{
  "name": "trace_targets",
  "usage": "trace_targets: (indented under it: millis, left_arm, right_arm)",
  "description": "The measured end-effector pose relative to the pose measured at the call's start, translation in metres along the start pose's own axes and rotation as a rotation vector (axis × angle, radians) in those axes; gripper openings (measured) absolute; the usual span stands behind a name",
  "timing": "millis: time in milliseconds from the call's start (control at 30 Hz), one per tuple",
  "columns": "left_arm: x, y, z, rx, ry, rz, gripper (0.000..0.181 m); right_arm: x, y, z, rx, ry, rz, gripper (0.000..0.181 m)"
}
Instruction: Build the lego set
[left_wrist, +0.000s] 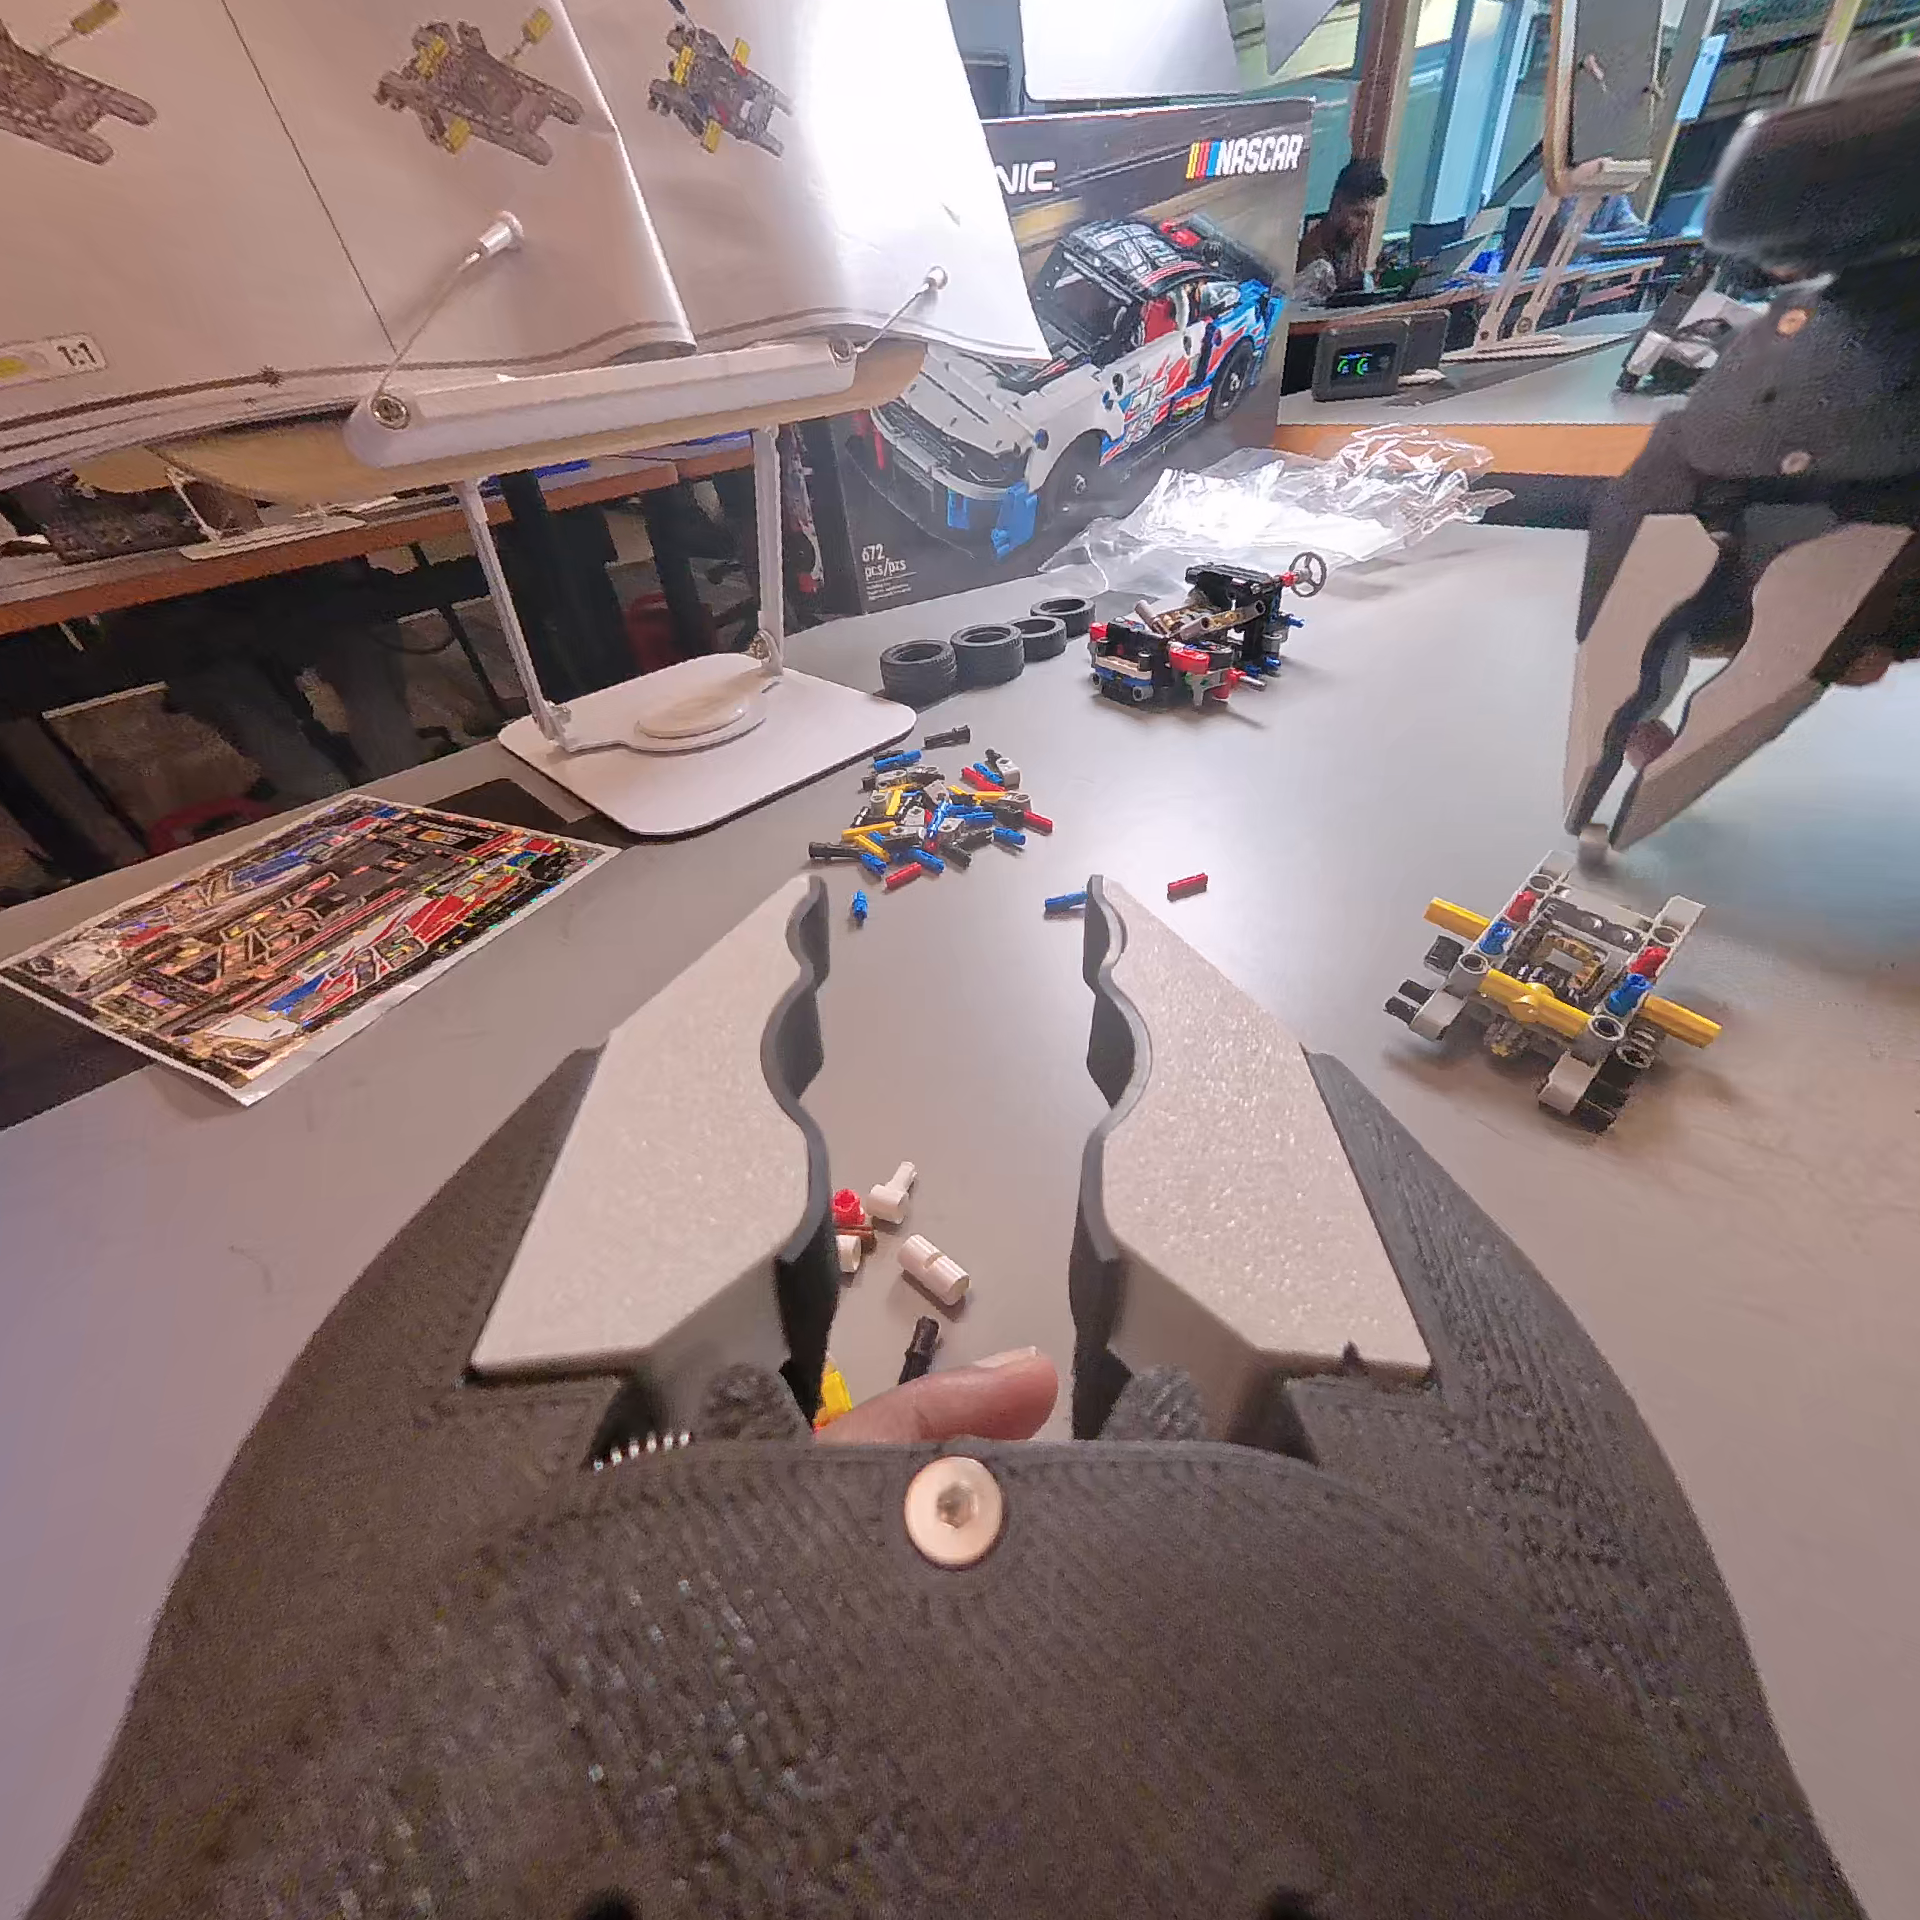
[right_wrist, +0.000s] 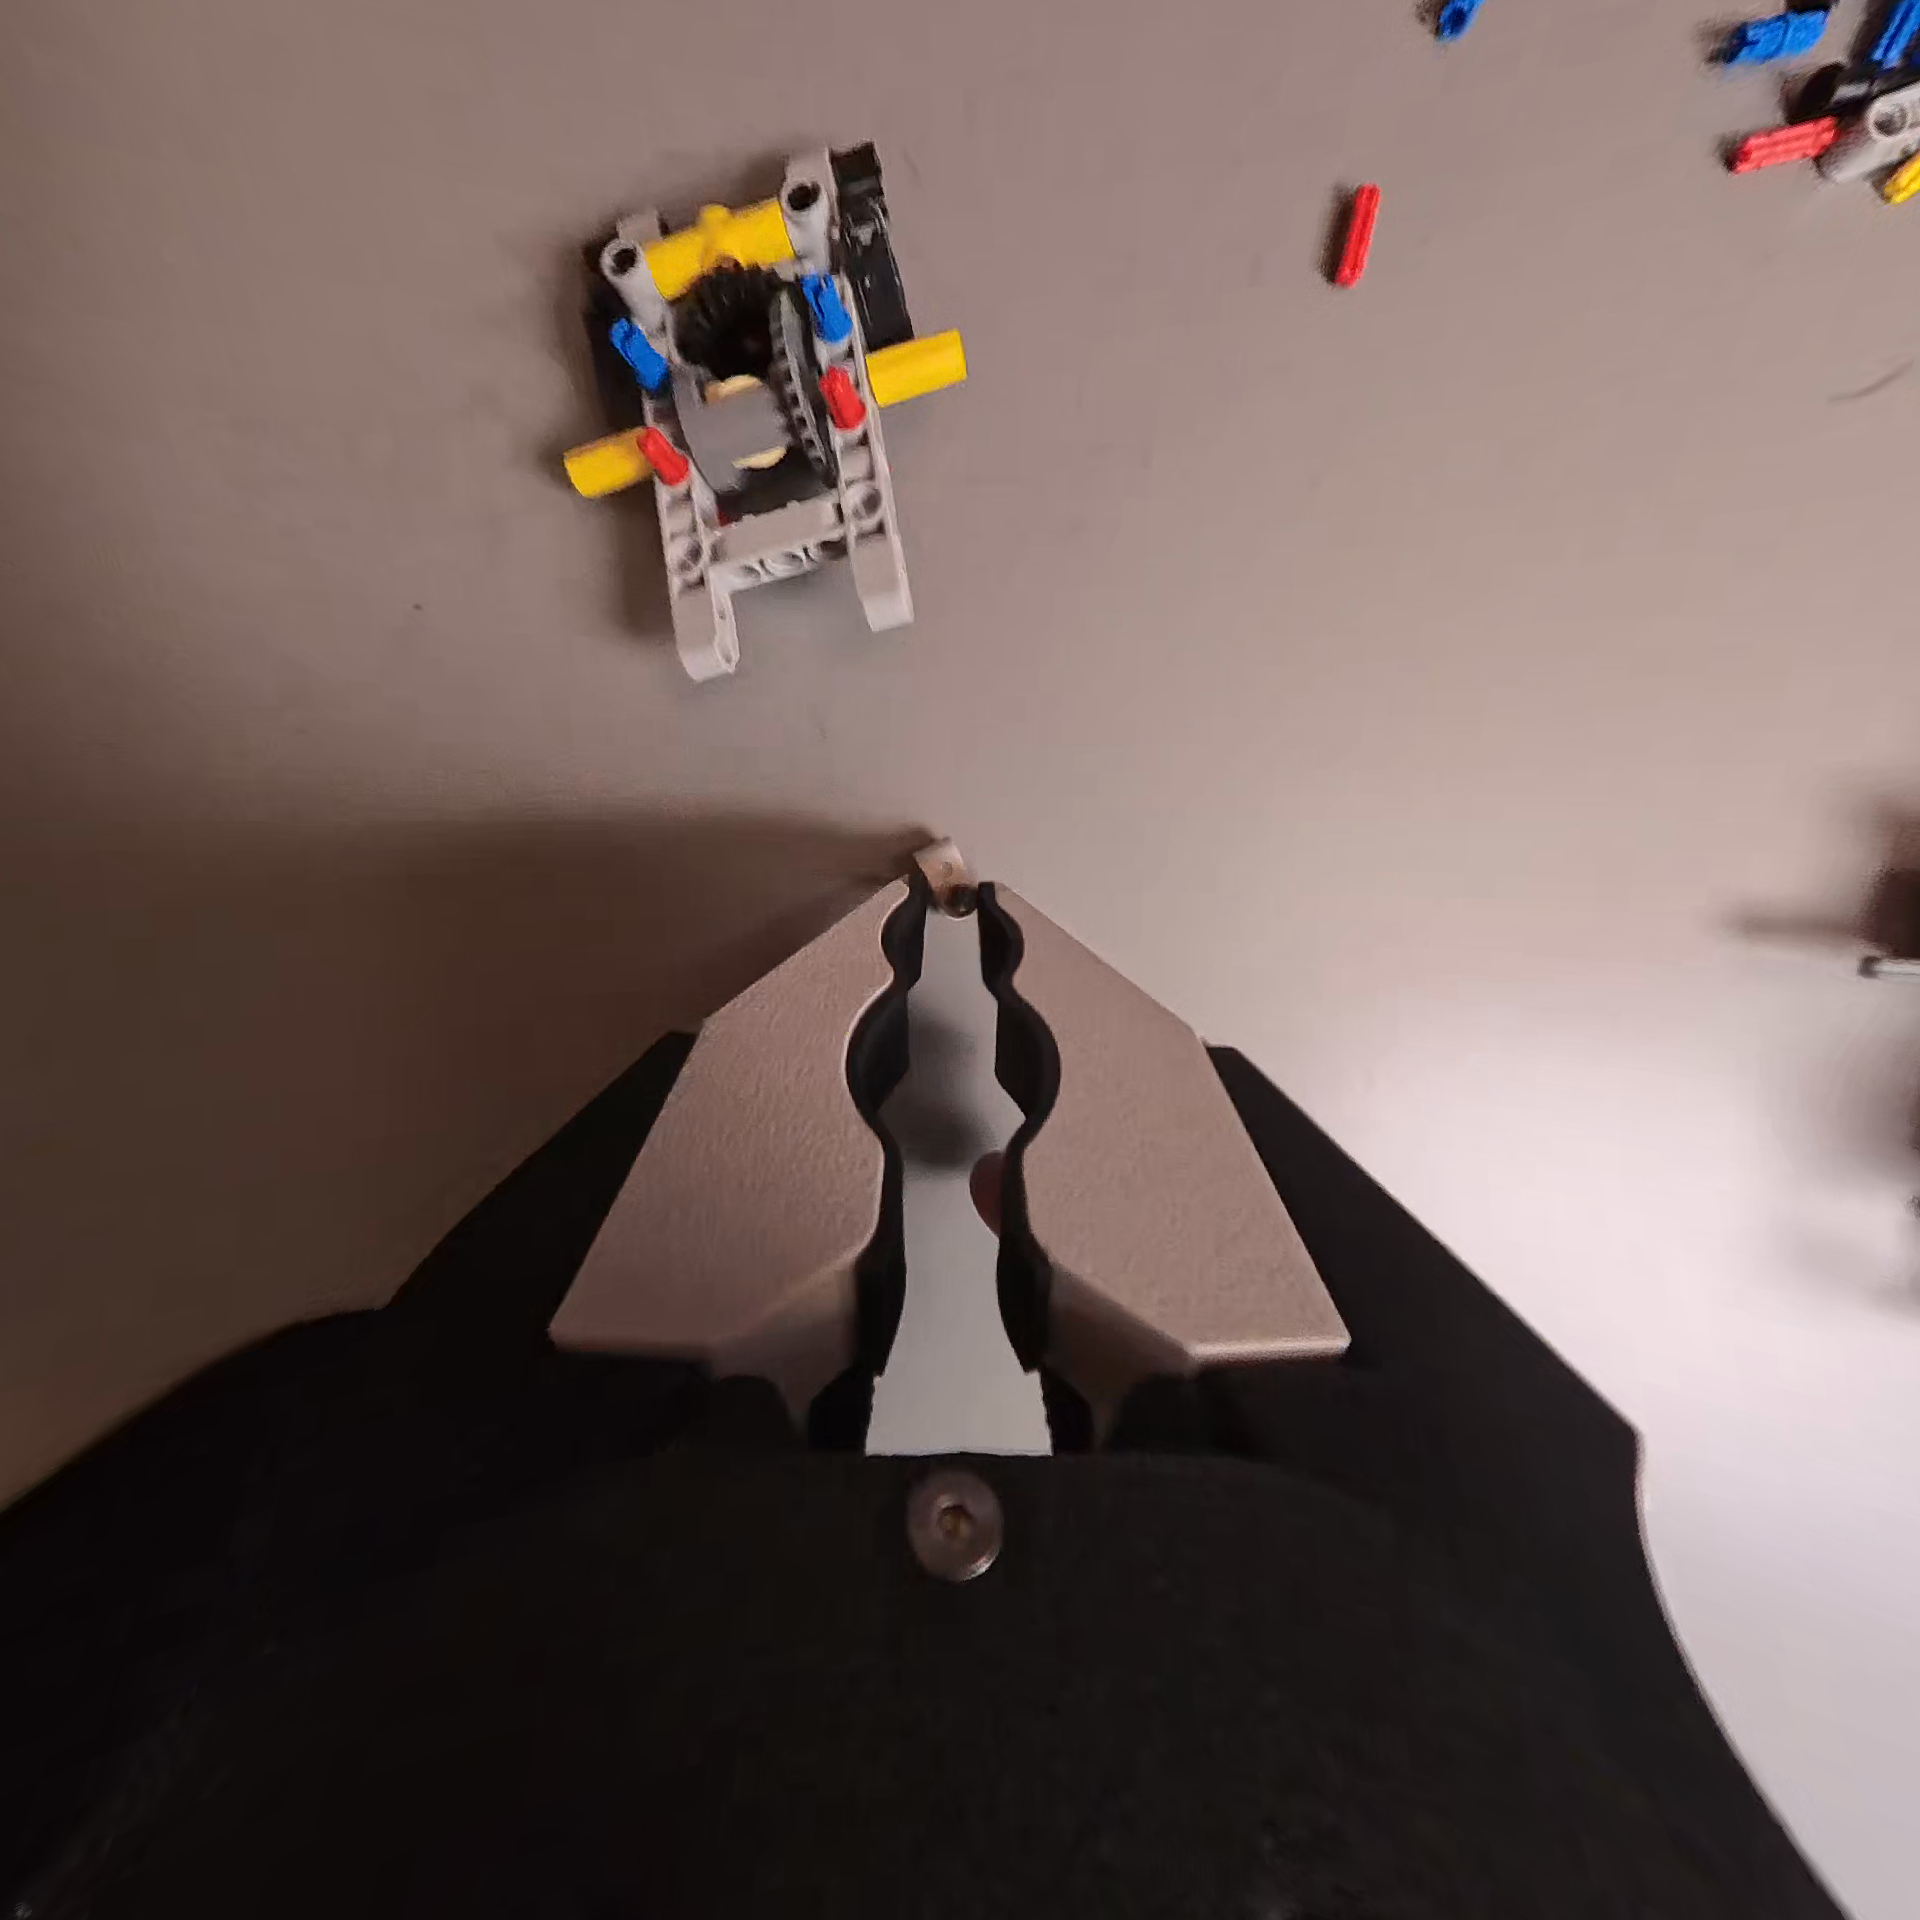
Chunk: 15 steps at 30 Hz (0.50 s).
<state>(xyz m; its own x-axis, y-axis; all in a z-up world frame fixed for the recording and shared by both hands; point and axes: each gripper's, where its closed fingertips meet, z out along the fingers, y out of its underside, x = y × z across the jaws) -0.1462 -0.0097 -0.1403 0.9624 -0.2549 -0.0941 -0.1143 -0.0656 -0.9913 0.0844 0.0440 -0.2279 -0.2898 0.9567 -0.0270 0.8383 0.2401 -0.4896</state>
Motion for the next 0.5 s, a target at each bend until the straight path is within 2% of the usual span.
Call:
trace_targets:
  millis: [67,167,233,333,400,500]
  left_arm:
    - [-0.002,-0.001,0.0,0.01,-0.008,-0.026,0.048]
    - [-0.004,-0.003,-0.002,0.024,-0.014,-0.072,0.053]
    - [-0.004,-0.004,-0.002,0.033,-0.014,-0.09,0.058]
    - [-0.004,-0.004,-0.001,0.03,-0.014,-0.101,0.063]
    - [-0.004,-0.004,-0.001,0.031,-0.015,-0.107,0.064]
    - [-0.004,-0.003,-0.002,0.027,-0.016,-0.106,0.063]
  right_arm:
    - [0.003,0.001,0.002,-0.003,0.047,-0.011,0.009]
    - [0.019,-0.013,-0.004,0.053,0.097,-0.015,0.026]
    - [0.045,-0.04,-0.016,0.163,0.158,0.005,0.027]
    - [0.104,-0.077,-0.023,0.309,0.281,0.087,0.024]
    - [0.139,-0.087,-0.01,0.315,0.316,0.115,0.024]
    - [0.172,-0.092,0.02,0.233,0.312,0.114,0.028]
